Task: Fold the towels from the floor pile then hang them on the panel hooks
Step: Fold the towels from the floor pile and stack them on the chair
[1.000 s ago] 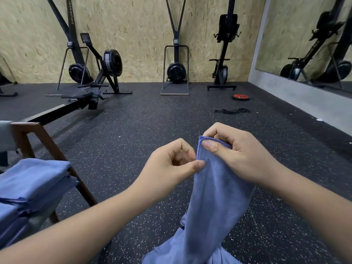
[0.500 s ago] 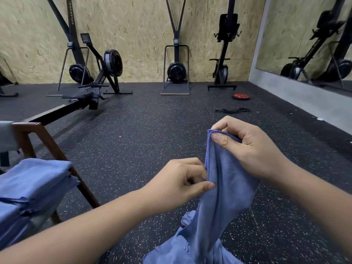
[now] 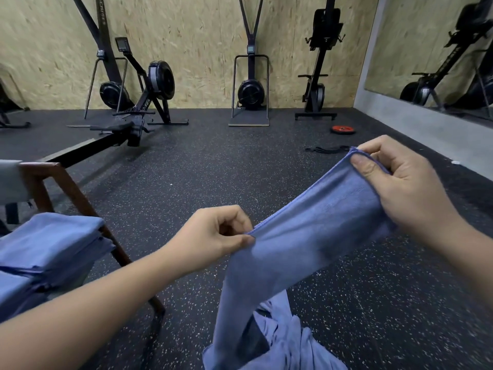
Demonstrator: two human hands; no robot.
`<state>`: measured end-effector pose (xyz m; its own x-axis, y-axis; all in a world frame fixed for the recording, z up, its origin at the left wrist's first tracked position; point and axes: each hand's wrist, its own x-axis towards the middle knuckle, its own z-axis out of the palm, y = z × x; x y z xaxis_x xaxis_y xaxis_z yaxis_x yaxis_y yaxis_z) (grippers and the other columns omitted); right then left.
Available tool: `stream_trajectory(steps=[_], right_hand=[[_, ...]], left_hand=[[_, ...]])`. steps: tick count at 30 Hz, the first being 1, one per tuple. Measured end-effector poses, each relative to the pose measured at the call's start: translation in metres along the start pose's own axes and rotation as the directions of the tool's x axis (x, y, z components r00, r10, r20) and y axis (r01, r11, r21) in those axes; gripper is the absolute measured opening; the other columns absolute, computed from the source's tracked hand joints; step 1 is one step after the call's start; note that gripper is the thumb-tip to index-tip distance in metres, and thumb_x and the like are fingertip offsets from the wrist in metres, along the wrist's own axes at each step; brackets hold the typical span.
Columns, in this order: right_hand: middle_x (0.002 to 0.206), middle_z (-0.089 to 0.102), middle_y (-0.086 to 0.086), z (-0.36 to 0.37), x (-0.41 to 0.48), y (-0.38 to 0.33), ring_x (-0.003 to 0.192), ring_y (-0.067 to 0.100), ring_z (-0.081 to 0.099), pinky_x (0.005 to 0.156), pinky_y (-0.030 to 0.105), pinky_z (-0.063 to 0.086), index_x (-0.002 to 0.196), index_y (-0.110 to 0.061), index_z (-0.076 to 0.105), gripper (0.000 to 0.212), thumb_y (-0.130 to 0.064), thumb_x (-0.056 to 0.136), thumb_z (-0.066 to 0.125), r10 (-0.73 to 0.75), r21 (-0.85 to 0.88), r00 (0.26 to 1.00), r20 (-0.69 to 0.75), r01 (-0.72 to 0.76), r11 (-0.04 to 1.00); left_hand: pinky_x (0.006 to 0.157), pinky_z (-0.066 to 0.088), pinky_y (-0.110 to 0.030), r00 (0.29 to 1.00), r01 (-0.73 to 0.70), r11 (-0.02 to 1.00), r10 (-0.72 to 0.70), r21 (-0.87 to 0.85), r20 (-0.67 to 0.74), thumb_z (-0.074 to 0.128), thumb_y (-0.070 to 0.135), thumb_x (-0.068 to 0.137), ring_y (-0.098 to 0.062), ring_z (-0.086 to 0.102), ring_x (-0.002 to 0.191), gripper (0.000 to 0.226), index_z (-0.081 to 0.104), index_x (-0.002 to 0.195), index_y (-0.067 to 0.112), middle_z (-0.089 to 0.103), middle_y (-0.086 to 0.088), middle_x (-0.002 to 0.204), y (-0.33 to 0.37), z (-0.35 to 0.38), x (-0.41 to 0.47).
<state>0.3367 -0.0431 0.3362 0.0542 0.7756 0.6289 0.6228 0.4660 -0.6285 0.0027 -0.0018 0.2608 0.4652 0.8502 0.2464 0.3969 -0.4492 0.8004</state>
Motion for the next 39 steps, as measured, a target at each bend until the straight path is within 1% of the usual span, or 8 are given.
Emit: stream_trajectory(steps=[5, 10, 15, 19, 23, 30, 34, 39], right_hand=[[0.082, 0.069, -0.003, 0.000, 0.001, -0.002, 0.072, 0.003, 0.054, 0.068, 0.016, 0.040, 0.099, -0.024, 0.069, 0.008, -0.029, 0.105, 0.068, 0.020, -0.029, 1.000, -0.023, -0.020, 0.999], [0.065, 0.057, -0.005, 0.021, -0.012, -0.017, 0.060, 0.007, 0.047, 0.061, 0.023, 0.037, 0.106, -0.032, 0.072, 0.019, -0.040, 0.091, 0.078, -0.006, 0.005, 0.959, 0.282, 0.004, 1.000], [0.070, 0.062, 0.000, 0.048, -0.029, -0.026, 0.062, 0.003, 0.050, 0.061, 0.024, 0.039, 0.112, -0.039, 0.073, 0.033, -0.048, 0.084, 0.086, -0.005, 0.050, 0.837, 0.548, -0.026, 0.998], [0.068, 0.060, 0.001, 0.060, -0.035, -0.024, 0.063, 0.006, 0.047, 0.063, 0.035, 0.039, 0.097, -0.030, 0.076, 0.016, -0.040, 0.089, 0.086, -0.017, 0.048, 0.778, 0.628, -0.017, 0.999], [0.063, 0.054, -0.007, 0.059, -0.033, -0.023, 0.061, 0.005, 0.045, 0.060, 0.035, 0.039, 0.086, -0.026, 0.074, 0.010, -0.026, 0.095, 0.079, -0.039, 0.026, 0.795, 0.605, 0.030, 0.999], [0.062, 0.057, 0.001, 0.050, -0.026, -0.016, 0.058, 0.004, 0.045, 0.058, 0.027, 0.039, 0.084, -0.028, 0.074, 0.013, -0.017, 0.091, 0.077, -0.079, -0.040, 0.892, 0.445, 0.108, 0.993], [0.060, 0.053, -0.002, 0.045, -0.022, -0.007, 0.058, 0.005, 0.044, 0.058, 0.025, 0.037, 0.083, -0.026, 0.073, 0.012, -0.016, 0.091, 0.075, -0.065, -0.055, 0.933, 0.354, 0.090, 0.994], [0.062, 0.055, 0.001, 0.043, -0.013, 0.014, 0.060, 0.005, 0.047, 0.061, 0.025, 0.039, 0.082, -0.025, 0.072, 0.013, -0.021, 0.094, 0.074, 0.003, -0.121, 0.970, 0.244, 0.027, 0.992]], left_hand=[[0.074, 0.054, -0.035, 0.996, 0.053, 0.998, -0.055, -0.034, -0.073, 0.093, 0.017, 0.083, -0.010, 0.066, 0.074, 0.025, 0.074, 0.095, 0.028, 0.077, -0.001, 0.084, 0.000, -0.010, -0.002], [0.073, 0.057, -0.036, 0.994, 0.011, 0.999, -0.007, 0.041, -0.107, 0.089, 0.016, 0.087, -0.013, 0.068, 0.073, 0.013, 0.077, 0.089, 0.022, 0.077, 0.002, 0.081, 0.019, -0.007, -0.008], [0.068, 0.052, -0.021, 0.992, -0.091, 0.988, 0.101, 0.122, -0.081, 0.090, 0.016, 0.086, -0.002, 0.066, 0.069, 0.018, 0.076, 0.087, 0.027, 0.076, 0.009, 0.079, 0.049, 0.006, -0.011], [0.069, 0.053, -0.028, 0.982, -0.149, 0.981, 0.161, 0.128, -0.095, 0.090, 0.018, 0.085, -0.007, 0.066, 0.069, 0.020, 0.072, 0.089, 0.027, 0.075, 0.008, 0.080, 0.058, 0.018, -0.012], [0.067, 0.051, -0.040, 0.996, -0.082, 0.996, 0.079, -0.045, -0.051, 0.089, 0.019, 0.086, -0.020, 0.062, 0.070, 0.027, 0.064, 0.097, 0.024, 0.076, 0.000, 0.085, 0.055, 0.020, -0.009], [0.067, 0.046, -0.028, 0.988, 0.102, 0.939, -0.056, -0.328, 0.145, 0.089, 0.004, 0.085, -0.016, 0.059, 0.074, 0.036, 0.058, 0.101, 0.012, 0.072, -0.008, 0.085, 0.051, 0.024, -0.011], [0.072, 0.045, -0.035, 0.976, 0.114, 0.941, -0.046, -0.320, 0.211, 0.091, 0.006, 0.084, -0.019, 0.059, 0.076, 0.039, 0.058, 0.103, 0.011, 0.072, -0.010, 0.086, 0.047, 0.030, -0.012], [0.068, 0.048, -0.028, 0.973, 0.137, 0.947, -0.073, -0.292, 0.219, 0.093, 0.006, 0.081, -0.018, 0.060, 0.074, 0.041, 0.059, 0.105, 0.009, 0.073, -0.011, 0.087, 0.043, 0.033, -0.011]])
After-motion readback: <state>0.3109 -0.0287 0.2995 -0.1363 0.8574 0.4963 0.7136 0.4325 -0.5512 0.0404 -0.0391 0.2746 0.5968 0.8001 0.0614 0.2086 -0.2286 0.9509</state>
